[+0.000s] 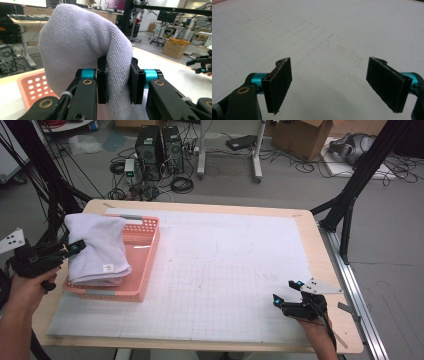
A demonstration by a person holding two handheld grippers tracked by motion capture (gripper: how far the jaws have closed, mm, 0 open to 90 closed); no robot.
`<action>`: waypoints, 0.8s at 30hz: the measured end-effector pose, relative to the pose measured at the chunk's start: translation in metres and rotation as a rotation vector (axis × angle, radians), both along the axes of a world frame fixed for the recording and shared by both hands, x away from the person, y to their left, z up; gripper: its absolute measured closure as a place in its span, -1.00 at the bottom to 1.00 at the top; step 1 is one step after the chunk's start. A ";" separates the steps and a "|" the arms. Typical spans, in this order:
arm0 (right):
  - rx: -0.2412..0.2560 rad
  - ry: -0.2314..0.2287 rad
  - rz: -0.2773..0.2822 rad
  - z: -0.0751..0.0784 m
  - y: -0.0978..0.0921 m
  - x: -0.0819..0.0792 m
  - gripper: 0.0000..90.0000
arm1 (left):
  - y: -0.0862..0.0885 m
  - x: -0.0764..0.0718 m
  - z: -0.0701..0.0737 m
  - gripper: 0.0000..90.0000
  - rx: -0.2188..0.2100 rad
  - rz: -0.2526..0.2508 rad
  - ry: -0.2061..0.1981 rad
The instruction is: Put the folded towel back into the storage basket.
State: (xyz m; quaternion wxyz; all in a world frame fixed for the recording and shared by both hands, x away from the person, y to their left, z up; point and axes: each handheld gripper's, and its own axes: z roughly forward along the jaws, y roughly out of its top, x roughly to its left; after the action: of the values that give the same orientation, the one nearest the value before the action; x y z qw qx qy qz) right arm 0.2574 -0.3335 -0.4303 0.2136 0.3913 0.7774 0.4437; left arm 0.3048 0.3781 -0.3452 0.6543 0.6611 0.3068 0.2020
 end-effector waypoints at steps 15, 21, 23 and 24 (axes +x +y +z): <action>0.000 0.006 0.011 -0.003 0.005 0.002 -0.57 | -0.028 0.024 -0.017 0.62 0.037 -0.066 0.070; 0.001 0.006 0.013 -0.002 0.005 0.001 -0.57 | -0.037 0.033 -0.022 0.62 0.034 -0.075 0.086; 0.002 0.005 0.010 -0.002 0.004 0.000 -0.57 | -0.042 0.038 -0.026 0.62 0.032 -0.076 0.098; 0.003 0.001 0.010 -0.002 0.003 0.000 -0.57 | -0.042 0.038 -0.026 0.62 0.032 -0.076 0.098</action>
State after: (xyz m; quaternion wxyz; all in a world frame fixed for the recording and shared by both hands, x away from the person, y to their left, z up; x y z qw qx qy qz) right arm 0.2574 -0.3306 -0.4321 0.2107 0.3881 0.7788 0.4456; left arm 0.3432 0.3363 -0.3716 0.6351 0.6916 0.3100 0.1491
